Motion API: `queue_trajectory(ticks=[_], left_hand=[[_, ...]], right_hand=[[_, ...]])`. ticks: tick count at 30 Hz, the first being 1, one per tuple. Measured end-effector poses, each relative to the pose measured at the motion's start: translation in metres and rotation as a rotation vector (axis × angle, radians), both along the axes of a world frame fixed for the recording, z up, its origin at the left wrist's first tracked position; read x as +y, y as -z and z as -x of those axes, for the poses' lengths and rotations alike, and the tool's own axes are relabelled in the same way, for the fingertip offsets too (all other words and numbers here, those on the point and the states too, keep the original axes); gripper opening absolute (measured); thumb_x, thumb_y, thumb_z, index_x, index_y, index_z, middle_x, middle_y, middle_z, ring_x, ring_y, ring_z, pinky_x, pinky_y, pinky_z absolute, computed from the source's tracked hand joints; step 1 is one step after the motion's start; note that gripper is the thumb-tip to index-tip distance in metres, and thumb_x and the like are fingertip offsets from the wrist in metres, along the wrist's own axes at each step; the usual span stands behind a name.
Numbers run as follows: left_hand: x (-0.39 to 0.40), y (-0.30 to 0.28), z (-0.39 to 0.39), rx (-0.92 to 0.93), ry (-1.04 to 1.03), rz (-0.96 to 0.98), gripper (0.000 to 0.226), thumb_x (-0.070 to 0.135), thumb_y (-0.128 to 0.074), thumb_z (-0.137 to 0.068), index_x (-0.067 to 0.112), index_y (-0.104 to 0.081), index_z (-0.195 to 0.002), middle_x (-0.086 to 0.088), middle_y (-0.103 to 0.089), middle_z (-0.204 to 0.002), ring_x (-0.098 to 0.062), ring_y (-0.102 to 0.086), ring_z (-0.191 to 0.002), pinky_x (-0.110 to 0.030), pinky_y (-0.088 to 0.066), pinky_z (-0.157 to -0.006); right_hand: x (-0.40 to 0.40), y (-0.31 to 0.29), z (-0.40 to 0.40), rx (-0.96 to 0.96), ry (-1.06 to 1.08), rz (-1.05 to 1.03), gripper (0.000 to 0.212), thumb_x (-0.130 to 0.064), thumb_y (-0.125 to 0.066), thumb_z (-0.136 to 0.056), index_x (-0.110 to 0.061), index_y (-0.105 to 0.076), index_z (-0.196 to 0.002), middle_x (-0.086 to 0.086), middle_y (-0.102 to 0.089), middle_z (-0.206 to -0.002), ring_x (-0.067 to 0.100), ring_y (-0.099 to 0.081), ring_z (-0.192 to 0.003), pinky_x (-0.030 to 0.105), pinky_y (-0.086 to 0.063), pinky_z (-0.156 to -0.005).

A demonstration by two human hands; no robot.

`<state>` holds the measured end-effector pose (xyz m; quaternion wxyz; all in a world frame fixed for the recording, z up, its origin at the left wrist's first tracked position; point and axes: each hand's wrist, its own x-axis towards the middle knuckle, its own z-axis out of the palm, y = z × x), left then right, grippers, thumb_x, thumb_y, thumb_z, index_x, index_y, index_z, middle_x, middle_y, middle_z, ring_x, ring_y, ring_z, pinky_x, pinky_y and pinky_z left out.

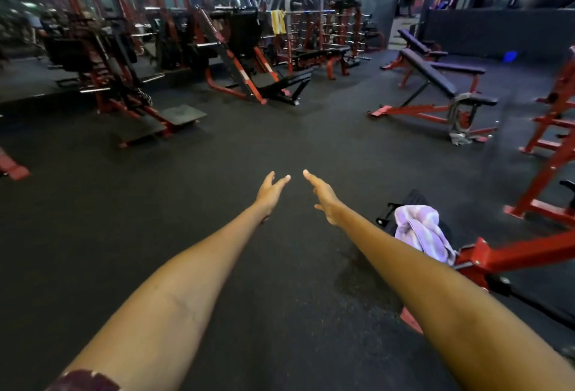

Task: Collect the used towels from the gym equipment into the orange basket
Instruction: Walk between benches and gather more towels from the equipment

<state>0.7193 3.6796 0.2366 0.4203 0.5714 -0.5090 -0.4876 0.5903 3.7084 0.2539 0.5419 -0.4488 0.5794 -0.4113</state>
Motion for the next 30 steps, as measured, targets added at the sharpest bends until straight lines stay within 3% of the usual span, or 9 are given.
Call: queue_trajectory(ticks=[6,13,23,30], left_hand=[[-0.107,-0.027,0.013,-0.013,-0.057,-0.014,0.067,0.035,-0.05,-0.095,0.013,-0.02,-0.15,-0.004,-0.025,-0.156,-0.018,-0.026,-0.144,-0.029,-0.022,-0.114],[-0.229,-0.013,0.011,-0.031,-0.113,-0.05,0.065,0.032,-0.048,-0.097,0.01,-0.019,-0.15,-0.006,-0.024,-0.156,-0.019,-0.026,-0.144,-0.029,-0.022,-0.114],[-0.459,0.009,-0.013,-0.009,-0.145,-0.062,0.063,0.03,-0.046,-0.098,0.011,-0.018,-0.151,-0.003,-0.024,-0.157,-0.018,-0.025,-0.144,-0.029,-0.02,-0.115],[-0.622,0.004,0.02,-0.029,-0.069,-0.088,0.062,0.032,-0.045,-0.098,0.012,-0.019,-0.151,-0.002,-0.022,-0.157,-0.018,-0.023,-0.145,-0.03,-0.02,-0.115]], right_hand=[[-0.123,-0.019,0.016,0.006,-0.08,0.007,0.064,-0.052,-0.044,-0.093,-0.02,-0.031,-0.147,0.002,-0.025,-0.157,0.021,-0.022,-0.145,0.044,-0.022,-0.116],[-0.255,0.004,0.01,-0.011,-0.16,-0.038,0.063,-0.05,-0.044,-0.094,-0.018,-0.032,-0.146,0.003,-0.025,-0.156,0.022,-0.024,-0.144,0.043,-0.023,-0.115],[-0.488,0.023,0.0,0.038,-0.114,-0.069,0.063,-0.05,-0.047,-0.093,-0.015,-0.036,-0.144,0.004,-0.031,-0.154,0.023,-0.028,-0.142,0.044,-0.025,-0.116],[-0.641,0.017,0.026,0.046,-0.057,-0.067,0.065,-0.053,-0.047,-0.091,-0.017,-0.036,-0.144,0.002,-0.031,-0.154,0.021,-0.028,-0.142,0.042,-0.026,-0.113]])
